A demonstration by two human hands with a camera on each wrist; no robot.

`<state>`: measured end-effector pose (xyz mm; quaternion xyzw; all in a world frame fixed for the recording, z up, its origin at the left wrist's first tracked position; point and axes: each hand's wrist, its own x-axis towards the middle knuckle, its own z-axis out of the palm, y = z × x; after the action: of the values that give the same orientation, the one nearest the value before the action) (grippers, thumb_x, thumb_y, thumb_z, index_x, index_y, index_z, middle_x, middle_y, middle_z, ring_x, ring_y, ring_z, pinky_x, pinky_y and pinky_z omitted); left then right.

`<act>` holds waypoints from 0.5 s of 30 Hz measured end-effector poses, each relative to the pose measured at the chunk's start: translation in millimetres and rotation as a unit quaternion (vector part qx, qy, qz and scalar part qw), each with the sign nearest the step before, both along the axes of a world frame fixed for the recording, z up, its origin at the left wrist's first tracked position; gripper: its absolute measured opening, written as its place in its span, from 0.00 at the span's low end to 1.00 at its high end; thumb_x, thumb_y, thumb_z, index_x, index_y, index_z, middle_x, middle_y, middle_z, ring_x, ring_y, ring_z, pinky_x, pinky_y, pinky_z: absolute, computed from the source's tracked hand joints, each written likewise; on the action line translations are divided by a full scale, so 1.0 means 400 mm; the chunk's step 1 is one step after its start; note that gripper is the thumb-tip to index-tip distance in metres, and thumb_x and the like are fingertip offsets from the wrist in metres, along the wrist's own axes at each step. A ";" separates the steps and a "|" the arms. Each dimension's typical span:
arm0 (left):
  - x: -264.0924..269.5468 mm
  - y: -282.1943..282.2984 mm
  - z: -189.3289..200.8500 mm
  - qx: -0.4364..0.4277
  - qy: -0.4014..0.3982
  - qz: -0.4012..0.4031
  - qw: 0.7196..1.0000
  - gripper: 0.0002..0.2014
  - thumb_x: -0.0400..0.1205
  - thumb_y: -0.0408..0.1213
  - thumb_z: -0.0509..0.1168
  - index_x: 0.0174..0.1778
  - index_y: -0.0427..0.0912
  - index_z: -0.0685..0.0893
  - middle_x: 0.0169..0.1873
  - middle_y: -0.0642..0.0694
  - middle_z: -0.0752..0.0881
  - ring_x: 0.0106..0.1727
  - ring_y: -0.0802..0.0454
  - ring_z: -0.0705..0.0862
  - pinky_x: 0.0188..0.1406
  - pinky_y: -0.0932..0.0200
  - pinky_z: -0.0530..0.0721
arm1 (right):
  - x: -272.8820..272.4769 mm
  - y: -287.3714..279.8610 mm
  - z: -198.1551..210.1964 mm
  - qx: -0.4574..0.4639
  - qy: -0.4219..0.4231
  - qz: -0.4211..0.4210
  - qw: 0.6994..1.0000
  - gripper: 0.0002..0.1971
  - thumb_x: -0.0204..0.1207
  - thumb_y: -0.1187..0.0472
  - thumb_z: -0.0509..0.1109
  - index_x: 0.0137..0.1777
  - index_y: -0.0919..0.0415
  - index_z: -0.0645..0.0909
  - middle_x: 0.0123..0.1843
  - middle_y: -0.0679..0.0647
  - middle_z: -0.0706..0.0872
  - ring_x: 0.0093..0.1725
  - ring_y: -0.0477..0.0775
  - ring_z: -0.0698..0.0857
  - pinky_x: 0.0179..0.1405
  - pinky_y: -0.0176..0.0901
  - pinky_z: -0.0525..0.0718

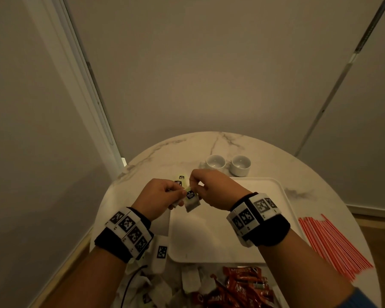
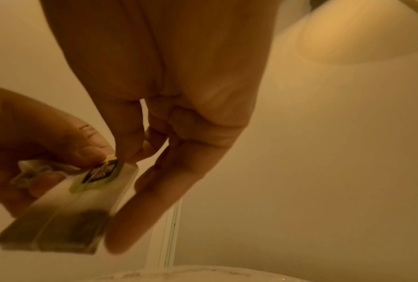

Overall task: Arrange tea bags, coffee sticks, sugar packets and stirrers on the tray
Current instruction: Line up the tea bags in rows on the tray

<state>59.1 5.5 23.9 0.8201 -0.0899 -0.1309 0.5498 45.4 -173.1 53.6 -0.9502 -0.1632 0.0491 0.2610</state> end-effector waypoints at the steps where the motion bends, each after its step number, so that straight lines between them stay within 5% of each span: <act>1: 0.003 0.001 -0.002 0.012 -0.005 -0.005 1.000 0.05 0.80 0.32 0.69 0.39 0.38 0.89 0.29 0.41 0.89 0.29 0.55 0.82 0.28 0.66 0.81 | 0.004 0.000 -0.010 -0.003 -0.013 0.004 1.000 0.04 0.84 0.61 0.61 0.47 0.55 0.74 0.46 0.51 0.81 0.39 0.50 0.77 0.39 0.39 0.74; 9: 0.044 0.019 -0.031 0.077 -0.036 -0.007 0.996 0.06 0.79 0.32 0.69 0.38 0.44 0.88 0.28 0.47 0.89 0.28 0.54 0.81 0.32 0.59 0.82 | 0.021 0.012 -0.129 0.218 0.053 -0.127 0.966 0.05 0.80 0.58 0.68 0.54 0.53 0.80 0.41 0.48 0.85 0.38 0.45 0.82 0.34 0.36 0.80; 13: 0.051 0.027 -0.065 0.091 -0.024 0.003 0.996 0.05 0.80 0.32 0.68 0.40 0.40 0.88 0.28 0.46 0.89 0.27 0.54 0.83 0.32 0.60 0.84 | 0.028 0.011 -0.195 0.252 0.156 -0.148 0.943 0.04 0.78 0.63 0.69 0.48 0.60 0.86 0.33 0.46 0.82 0.30 0.40 0.77 0.26 0.26 0.73; 15: 0.049 0.028 -0.084 0.092 -0.004 0.005 0.996 0.06 0.81 0.31 0.68 0.39 0.38 0.88 0.29 0.42 0.89 0.27 0.52 0.85 0.33 0.60 0.86 | 0.033 0.016 -0.220 0.271 0.194 -0.152 0.931 0.03 0.77 0.64 0.71 0.43 0.59 0.85 0.33 0.51 0.83 0.30 0.44 0.78 0.25 0.30 0.74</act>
<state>78.8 16.7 -9.8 0.8679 -0.0762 -0.1326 0.4726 58.8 -166.6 -34.5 -0.8288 0.0303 0.1459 0.5393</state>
